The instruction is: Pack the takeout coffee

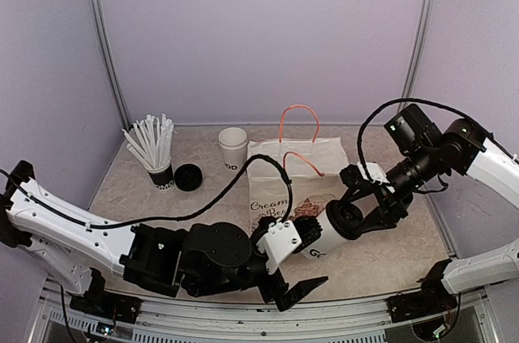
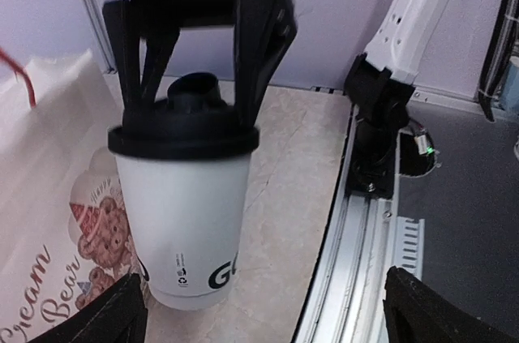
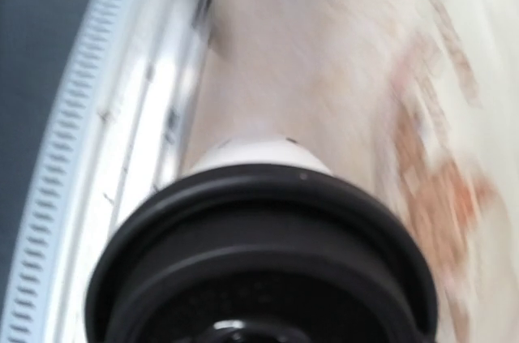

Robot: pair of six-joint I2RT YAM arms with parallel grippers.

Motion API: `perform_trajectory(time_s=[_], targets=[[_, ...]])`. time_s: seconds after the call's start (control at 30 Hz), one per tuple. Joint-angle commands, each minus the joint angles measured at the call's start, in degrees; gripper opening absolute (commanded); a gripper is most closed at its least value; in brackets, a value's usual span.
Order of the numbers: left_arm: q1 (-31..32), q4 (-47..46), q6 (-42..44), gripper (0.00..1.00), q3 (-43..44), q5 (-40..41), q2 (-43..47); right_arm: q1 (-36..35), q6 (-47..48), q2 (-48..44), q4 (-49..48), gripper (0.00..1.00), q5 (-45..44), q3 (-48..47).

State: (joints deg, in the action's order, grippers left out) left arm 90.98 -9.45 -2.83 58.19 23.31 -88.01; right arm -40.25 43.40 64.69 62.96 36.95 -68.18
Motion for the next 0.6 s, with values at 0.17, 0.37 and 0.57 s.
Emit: perform_trajectory(time_s=[0.17,0.37,0.57], targets=[[-8.8,25.3,4.34,0.89,24.05,-0.66,7.92,9.01,4.25,-1.73,6.56,0.57,-9.22,4.46],[-26.37,27.98,7.63,0.88,29.73,-9.37,4.62,13.9,7.0,-1.1,9.5,0.57,-12.06,1.45],[-34.62,33.1,12.89,0.88,36.58,-19.99,-4.97,18.0,9.22,-0.52,10.56,0.57,-19.01,-1.93]])
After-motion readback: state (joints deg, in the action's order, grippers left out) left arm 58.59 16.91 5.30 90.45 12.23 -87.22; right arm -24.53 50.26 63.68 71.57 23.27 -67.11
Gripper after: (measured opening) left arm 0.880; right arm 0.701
